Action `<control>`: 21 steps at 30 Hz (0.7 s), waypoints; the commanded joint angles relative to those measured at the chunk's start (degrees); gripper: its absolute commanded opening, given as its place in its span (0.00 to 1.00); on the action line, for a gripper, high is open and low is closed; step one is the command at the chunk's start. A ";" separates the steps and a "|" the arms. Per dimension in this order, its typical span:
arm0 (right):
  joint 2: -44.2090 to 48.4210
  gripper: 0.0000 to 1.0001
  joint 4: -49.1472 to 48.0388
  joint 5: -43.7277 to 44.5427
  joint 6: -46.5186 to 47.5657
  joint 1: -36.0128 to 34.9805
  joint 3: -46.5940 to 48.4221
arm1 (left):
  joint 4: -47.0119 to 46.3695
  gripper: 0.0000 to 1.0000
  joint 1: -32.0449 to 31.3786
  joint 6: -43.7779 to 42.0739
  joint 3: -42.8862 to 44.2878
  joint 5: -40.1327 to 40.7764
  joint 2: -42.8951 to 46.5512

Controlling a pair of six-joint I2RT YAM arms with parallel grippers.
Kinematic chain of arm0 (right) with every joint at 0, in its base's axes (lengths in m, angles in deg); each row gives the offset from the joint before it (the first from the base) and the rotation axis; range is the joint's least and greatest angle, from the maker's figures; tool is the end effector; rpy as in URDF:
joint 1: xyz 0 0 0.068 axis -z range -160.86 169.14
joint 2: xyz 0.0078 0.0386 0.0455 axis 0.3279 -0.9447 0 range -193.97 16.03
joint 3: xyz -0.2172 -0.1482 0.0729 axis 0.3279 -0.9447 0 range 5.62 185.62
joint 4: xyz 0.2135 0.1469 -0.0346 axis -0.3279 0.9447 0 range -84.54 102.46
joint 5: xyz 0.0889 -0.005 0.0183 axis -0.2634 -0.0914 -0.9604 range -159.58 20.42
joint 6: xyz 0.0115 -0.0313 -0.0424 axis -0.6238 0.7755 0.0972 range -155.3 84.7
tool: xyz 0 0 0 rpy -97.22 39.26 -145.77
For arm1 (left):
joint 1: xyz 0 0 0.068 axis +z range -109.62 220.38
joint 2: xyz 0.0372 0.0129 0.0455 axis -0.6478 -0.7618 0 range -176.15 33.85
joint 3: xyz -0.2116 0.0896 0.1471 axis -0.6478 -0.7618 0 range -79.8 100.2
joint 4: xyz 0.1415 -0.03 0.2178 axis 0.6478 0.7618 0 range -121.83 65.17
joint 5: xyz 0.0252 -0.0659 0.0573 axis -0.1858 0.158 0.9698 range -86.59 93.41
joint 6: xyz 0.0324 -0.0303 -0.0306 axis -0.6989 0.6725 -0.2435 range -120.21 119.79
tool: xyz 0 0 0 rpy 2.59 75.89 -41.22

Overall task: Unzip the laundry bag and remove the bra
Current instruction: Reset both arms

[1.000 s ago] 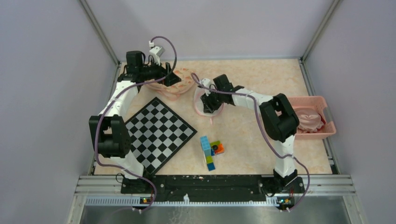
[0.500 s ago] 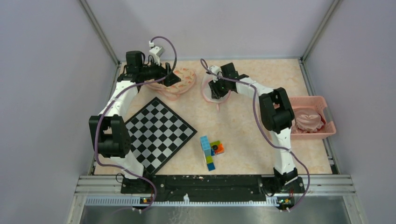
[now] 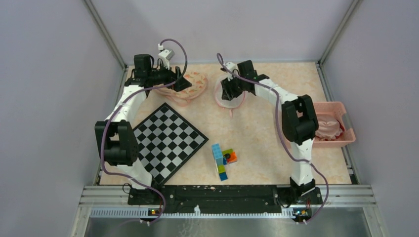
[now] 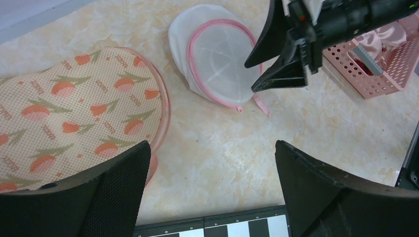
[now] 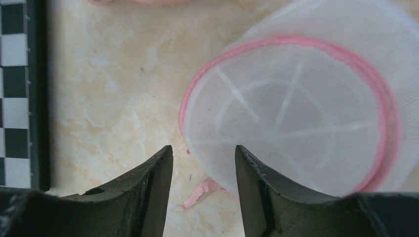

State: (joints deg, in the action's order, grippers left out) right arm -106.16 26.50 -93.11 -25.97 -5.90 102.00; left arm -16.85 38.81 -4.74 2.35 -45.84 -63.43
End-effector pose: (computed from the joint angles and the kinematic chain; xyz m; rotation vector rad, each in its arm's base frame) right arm 0.4291 0.2162 0.2066 -0.8905 2.2161 0.6198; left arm 0.3889 -0.0375 0.3206 0.6135 1.9064 -0.8584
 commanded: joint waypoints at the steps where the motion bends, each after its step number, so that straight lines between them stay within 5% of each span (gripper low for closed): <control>1: 8.91 0.50 -0.91 -2.89 -1.55 1.18 2.12 | -2.20 0.99 0.14 0.21 1.22 -0.92 -0.50; 13: 18.01 0.63 -0.86 -3.46 -3.17 6.71 -3.60 | 0.49 0.99 -0.28 1.35 7.12 1.04 -4.41; 21: 27.30 0.68 -2.01 -5.22 -6.06 16.37 -11.46 | 21.46 0.99 0.36 -0.99 30.38 14.35 -16.39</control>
State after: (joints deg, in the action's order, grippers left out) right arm -86.30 26.26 -96.98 -29.97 5.64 93.26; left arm -5.37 38.66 -5.66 22.88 -40.33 -75.93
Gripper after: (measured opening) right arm 0.672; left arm 0.987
